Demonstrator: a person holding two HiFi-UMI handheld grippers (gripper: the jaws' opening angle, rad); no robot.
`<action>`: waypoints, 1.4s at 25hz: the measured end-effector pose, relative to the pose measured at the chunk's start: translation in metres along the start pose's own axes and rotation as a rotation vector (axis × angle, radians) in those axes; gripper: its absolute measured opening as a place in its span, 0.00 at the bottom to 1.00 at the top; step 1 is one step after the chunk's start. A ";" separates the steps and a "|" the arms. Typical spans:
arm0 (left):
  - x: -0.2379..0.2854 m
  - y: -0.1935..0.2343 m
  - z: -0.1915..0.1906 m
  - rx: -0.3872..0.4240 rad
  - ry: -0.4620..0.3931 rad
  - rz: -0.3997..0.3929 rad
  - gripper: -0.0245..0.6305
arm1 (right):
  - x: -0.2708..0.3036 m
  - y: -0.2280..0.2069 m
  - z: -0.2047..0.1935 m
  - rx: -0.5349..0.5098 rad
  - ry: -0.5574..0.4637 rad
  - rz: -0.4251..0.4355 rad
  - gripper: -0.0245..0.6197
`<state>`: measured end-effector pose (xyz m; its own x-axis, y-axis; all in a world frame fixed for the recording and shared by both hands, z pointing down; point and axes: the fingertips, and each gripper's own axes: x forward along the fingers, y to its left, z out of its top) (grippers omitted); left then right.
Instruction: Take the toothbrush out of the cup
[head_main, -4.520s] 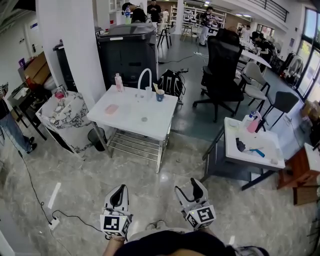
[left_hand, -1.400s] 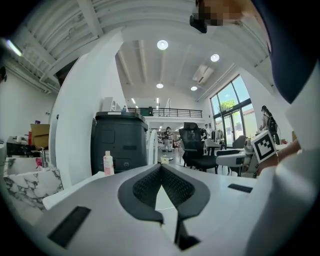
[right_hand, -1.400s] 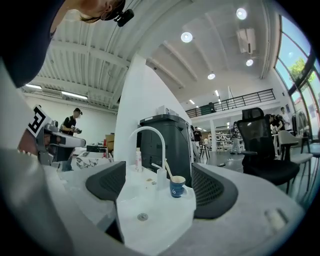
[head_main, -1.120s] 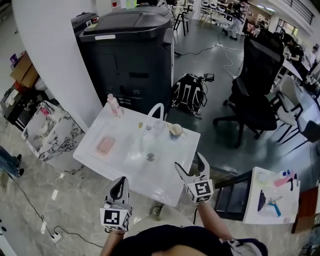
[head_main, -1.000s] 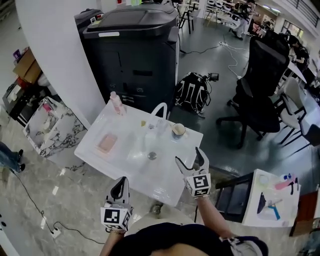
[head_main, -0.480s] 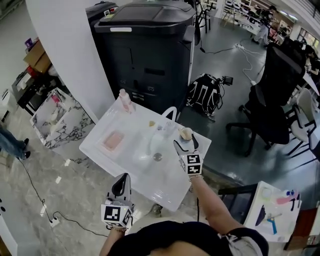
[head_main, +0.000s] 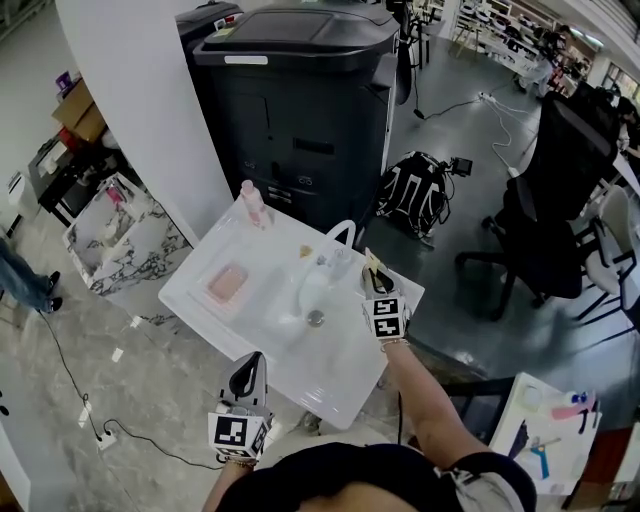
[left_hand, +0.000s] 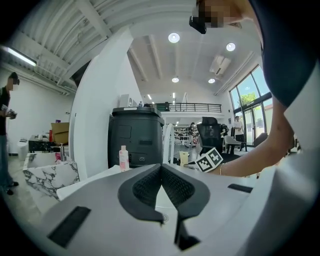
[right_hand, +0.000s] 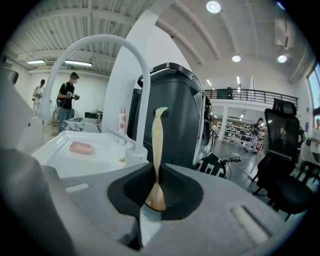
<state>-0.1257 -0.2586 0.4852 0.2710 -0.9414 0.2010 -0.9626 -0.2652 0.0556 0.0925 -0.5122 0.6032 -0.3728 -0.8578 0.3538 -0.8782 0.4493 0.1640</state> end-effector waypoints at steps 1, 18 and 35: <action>0.000 0.000 -0.002 -0.003 0.011 0.001 0.04 | 0.000 -0.001 0.001 -0.003 0.001 0.003 0.09; 0.000 0.003 -0.003 0.042 -0.083 0.002 0.04 | -0.019 -0.022 0.041 0.012 -0.126 -0.020 0.09; -0.008 -0.008 0.001 0.025 -0.090 -0.063 0.04 | -0.116 -0.011 0.101 0.012 -0.305 -0.058 0.09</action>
<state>-0.1197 -0.2493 0.4821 0.3310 -0.9373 0.1088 -0.9436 -0.3285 0.0411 0.1152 -0.4429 0.4674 -0.3929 -0.9182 0.0512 -0.9036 0.3958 0.1640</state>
